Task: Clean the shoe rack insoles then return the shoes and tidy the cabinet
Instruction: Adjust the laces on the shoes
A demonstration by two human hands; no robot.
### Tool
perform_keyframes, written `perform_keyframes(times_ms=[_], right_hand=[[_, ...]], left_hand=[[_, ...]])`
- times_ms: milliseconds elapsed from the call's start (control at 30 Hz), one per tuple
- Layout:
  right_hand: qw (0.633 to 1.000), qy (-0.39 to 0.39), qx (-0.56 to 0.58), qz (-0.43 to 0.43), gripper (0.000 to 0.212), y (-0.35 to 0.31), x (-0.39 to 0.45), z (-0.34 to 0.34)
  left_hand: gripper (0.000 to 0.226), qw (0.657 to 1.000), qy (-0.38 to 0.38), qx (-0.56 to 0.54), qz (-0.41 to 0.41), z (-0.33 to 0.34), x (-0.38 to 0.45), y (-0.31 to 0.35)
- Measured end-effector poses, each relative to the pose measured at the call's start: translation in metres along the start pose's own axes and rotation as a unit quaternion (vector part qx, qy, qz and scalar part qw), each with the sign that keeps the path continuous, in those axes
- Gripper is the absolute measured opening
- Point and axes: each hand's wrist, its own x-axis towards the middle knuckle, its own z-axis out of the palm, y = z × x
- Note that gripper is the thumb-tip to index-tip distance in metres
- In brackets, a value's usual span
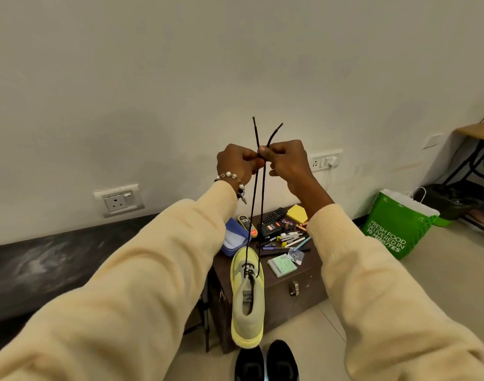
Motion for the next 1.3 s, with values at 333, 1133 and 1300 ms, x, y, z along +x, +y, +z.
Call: perform_keyframes(times_ms=[333,1133,1300], right_hand=[[0.997,-0.074,0.020,0.021,0.017,0.000,0.017,0.000],[0.851,-0.062,0.431,0.294,0.017,0.104,-0.050,0.058],[0.906,-0.109,0.316,0.258,0.009,0.101,-0.039,0.048]], left_hand=[[0.015,1.000,-0.016,0.008,0.015,0.005,0.006,-0.001],[0.021,0.944,-0.139,0.248,0.167,0.001,0.023,-0.018],[0.020,0.943,-0.116,0.286,0.125,-0.013,0.021,-0.052]])
